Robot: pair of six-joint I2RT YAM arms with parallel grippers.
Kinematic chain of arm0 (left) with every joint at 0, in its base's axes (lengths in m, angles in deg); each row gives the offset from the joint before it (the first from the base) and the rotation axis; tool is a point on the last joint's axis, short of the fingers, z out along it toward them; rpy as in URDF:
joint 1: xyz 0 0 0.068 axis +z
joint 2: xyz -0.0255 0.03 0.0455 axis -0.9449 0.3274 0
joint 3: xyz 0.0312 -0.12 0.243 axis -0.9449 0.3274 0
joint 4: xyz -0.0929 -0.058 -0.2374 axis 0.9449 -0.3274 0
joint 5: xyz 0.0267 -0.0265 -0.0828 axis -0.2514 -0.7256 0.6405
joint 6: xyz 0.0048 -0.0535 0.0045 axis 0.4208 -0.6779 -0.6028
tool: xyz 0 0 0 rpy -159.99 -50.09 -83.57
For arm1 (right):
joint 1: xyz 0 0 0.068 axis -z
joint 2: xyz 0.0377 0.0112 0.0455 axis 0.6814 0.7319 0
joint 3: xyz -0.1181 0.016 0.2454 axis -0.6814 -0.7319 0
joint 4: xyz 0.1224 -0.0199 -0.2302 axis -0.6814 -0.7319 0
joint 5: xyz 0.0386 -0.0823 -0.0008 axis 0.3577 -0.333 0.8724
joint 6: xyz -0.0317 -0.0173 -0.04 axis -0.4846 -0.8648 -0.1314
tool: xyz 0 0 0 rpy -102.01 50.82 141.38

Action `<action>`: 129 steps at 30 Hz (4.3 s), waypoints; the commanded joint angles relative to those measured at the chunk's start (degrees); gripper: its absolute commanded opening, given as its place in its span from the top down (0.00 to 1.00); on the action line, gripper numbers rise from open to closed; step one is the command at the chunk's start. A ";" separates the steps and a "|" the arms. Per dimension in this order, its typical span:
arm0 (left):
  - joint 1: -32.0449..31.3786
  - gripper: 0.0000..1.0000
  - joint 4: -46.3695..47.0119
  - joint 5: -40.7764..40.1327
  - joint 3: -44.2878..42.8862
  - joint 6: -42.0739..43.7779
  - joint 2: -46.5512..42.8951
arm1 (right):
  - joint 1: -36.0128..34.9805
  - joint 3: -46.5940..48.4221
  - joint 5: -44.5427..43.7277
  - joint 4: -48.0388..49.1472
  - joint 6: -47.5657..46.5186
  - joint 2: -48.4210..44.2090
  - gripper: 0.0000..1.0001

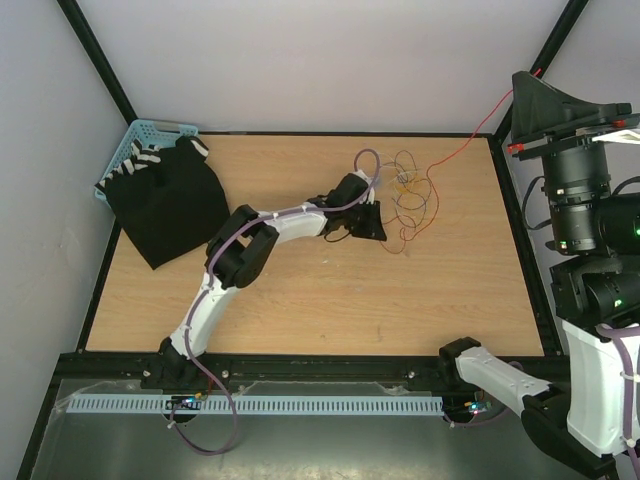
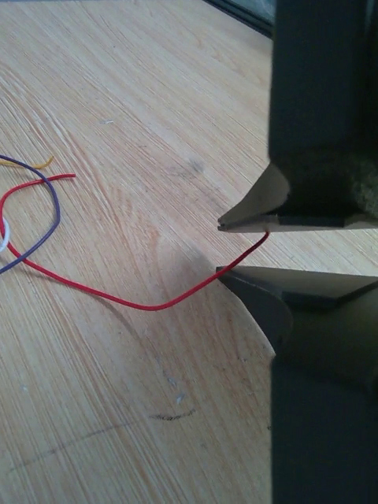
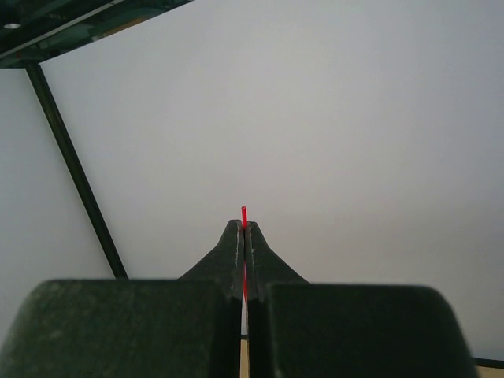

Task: Zip-tie the wires
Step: Pick up the cable at the center of the board, then straighten the cable at the center of the board, then pick up the cable at the center of the board.

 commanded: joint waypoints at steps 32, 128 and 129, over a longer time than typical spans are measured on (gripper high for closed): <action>5.42 1.00 -4.16 -58.84 70.51 -14.27 -79.78 | 4.73 -44.72 -31.39 -1.81 -1.72 8.94 1.00; 5.05 0.01 -6.51 -54.95 69.67 3.29 -94.04 | 24.00 -57.19 12.86 18.29 29.27 34.88 0.72; 5.10 0.01 -6.48 -54.33 69.29 3.78 -94.02 | 24.00 -56.35 12.30 17.22 28.78 34.36 0.81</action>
